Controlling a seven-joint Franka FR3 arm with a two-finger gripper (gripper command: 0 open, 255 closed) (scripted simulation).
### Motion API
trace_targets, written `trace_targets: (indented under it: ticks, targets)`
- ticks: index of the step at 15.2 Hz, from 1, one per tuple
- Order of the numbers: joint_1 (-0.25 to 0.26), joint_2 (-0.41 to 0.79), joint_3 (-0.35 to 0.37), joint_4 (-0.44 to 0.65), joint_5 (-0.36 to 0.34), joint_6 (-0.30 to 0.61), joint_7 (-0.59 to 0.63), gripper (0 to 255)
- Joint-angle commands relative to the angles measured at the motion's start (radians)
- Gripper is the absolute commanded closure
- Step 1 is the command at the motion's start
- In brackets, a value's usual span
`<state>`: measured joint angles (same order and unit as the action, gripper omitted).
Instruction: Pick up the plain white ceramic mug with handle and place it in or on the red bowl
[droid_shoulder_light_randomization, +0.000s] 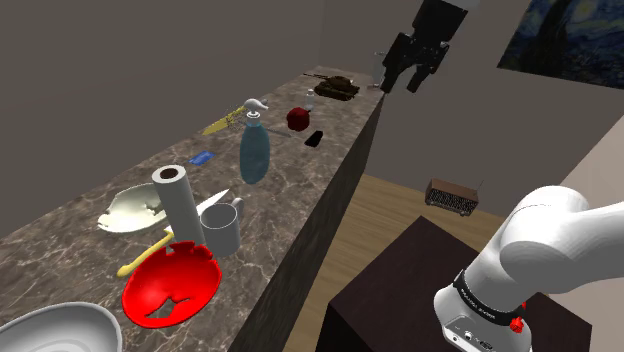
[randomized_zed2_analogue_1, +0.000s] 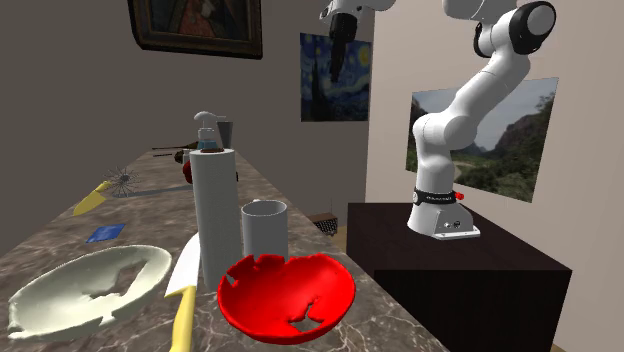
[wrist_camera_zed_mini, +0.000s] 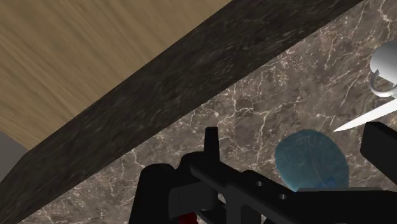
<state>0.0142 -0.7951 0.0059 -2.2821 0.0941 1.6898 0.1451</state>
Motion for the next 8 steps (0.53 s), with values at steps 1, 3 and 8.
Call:
trace_targets:
  ticks: [1, 3, 8]
  targets:
    - [0.000, 0.000, 0.000, 0.000, 0.000, 0.000, 0.000, 0]
    - [0.008, 0.022, 0.045, -0.015, 0.016, 0.034, 0.045, 0]
    - [0.027, 0.102, 0.156, -0.030, 0.048, 0.121, 0.157, 0]
